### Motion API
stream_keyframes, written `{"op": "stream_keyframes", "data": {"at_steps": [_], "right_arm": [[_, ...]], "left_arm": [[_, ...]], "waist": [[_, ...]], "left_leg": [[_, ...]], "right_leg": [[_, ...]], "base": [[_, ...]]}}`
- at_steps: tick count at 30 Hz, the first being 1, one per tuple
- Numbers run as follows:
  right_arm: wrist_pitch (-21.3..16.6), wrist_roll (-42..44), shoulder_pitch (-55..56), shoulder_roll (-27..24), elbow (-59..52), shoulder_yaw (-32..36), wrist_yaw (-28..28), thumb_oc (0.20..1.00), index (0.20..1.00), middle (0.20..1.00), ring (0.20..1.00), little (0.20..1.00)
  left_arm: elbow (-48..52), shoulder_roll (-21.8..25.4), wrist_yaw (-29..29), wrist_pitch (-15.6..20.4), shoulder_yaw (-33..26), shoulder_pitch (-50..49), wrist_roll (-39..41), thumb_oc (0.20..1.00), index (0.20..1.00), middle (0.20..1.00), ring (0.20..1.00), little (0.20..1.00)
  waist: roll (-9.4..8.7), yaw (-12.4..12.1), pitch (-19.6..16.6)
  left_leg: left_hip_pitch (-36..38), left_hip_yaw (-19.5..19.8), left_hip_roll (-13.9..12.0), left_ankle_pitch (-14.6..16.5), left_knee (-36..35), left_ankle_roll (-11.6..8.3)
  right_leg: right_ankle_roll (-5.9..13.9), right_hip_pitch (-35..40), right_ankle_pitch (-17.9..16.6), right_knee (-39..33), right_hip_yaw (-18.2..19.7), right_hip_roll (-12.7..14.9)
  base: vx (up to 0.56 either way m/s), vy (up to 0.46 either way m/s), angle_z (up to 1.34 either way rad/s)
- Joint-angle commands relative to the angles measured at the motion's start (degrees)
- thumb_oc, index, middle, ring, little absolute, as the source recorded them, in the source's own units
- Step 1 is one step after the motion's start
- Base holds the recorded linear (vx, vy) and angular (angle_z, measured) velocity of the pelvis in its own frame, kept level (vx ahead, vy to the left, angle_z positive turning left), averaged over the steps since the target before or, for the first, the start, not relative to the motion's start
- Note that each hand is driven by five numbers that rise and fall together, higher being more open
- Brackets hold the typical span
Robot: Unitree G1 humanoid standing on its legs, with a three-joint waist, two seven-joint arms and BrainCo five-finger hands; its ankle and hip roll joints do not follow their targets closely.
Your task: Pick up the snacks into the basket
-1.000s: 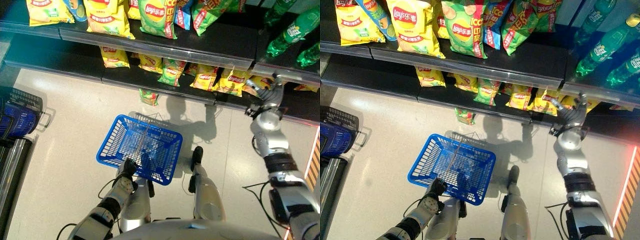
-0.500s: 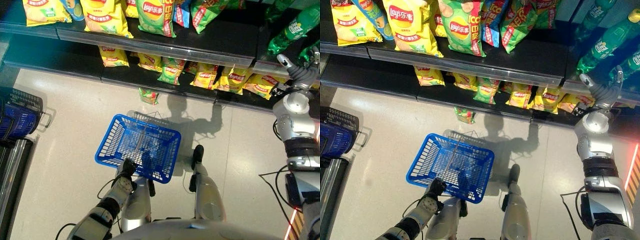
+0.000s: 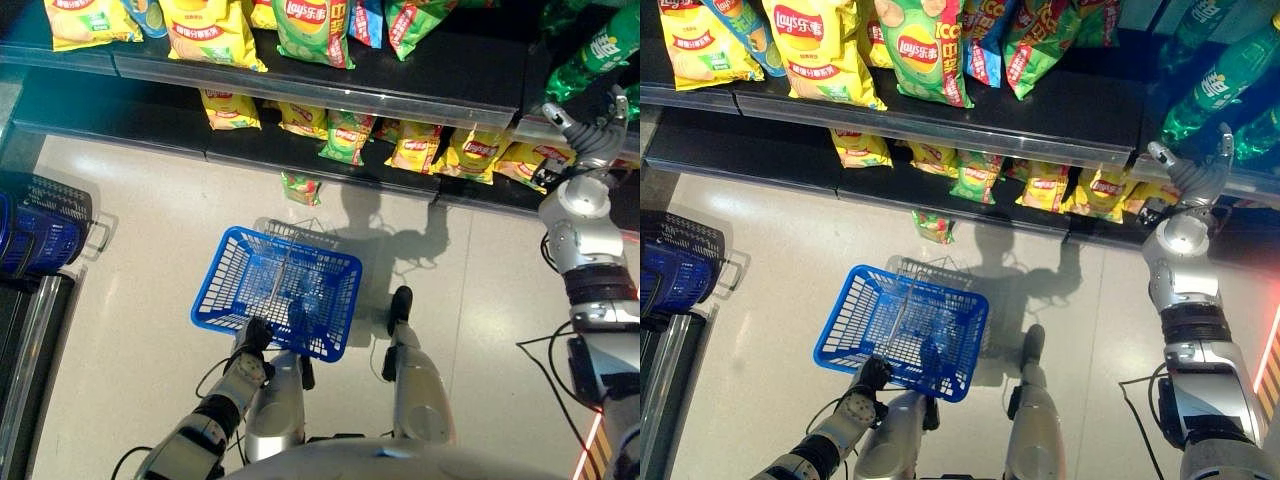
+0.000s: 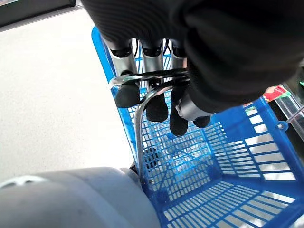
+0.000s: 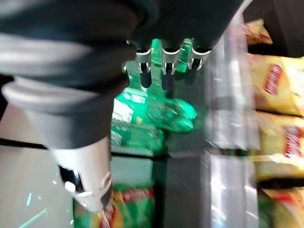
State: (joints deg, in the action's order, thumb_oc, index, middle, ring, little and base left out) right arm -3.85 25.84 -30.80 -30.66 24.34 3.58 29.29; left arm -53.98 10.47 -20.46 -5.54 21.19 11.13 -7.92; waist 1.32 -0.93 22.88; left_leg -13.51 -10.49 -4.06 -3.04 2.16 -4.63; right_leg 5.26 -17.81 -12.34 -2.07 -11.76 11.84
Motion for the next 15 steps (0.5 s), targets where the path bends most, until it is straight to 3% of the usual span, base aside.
{"op": "stream_keyframes", "data": {"at_steps": [1,6,12,15], "right_arm": [[-2.1,-3.9,9.0,3.9,-6.5,0.2,-1.7,1.000,1.000,1.000,1.000,1.000],[-1.1,-5.0,20.0,10.9,-4.2,-1.2,-4.9,1.000,1.000,1.000,1.000,1.000],[3.2,-14.3,26.7,12.9,8.5,-6.9,-8.6,1.000,1.000,1.000,1.000,1.000],[5.9,-18.1,26.9,16.5,29.7,-10.9,-11.0,1.000,1.000,1.000,1.000,1.000]], "left_arm": [[-2.8,1.0,-1.5,-1.8,-1.7,-4.6,0.9,0.200,0.200,0.200,0.200,0.200],[-4.5,0.4,-1.2,-1.7,-4.4,-5.6,1.2,0.200,0.200,0.200,0.200,0.200],[-6.0,1.0,-0.4,-1.9,-6.0,-6.9,-0.6,0.200,0.200,0.200,0.200,0.200],[-7.4,1.5,0.6,-1.0,-5.2,-7.1,-2.4,0.200,0.200,0.200,0.200,0.200]], "waist": [[-1.52,-1.0,-2.4],[-2.22,-0.4,-5.2],[-2.45,-0.1,-9.2],[-2.13,-0.2,-11.9]], "left_leg": [[-2.8,3.4,1.1,-0.8,1.5,1.36],[0.8,3.8,1.3,-1.8,-2.2,1.33],[4.9,3.2,0.9,-3.2,-6.4,0.80],[8.0,2.9,0.4,-2.7,-7.1,0.27]], "right_leg": [[2.44,3.5,9.6,9.1,-0.3,0.4],[2.82,6.9,8.7,6.1,-1.2,-0.1],[3.34,10.3,7.6,2.6,-1.8,-1.0],[3.52,13.7,7.9,1.0,-2.2,-1.6]], "base": [[0.04,-0.004,0.06],[0.04,-0.005,0.07],[0.04,-0.004,-0.03],[0.06,-0.033,-0.06]]}}
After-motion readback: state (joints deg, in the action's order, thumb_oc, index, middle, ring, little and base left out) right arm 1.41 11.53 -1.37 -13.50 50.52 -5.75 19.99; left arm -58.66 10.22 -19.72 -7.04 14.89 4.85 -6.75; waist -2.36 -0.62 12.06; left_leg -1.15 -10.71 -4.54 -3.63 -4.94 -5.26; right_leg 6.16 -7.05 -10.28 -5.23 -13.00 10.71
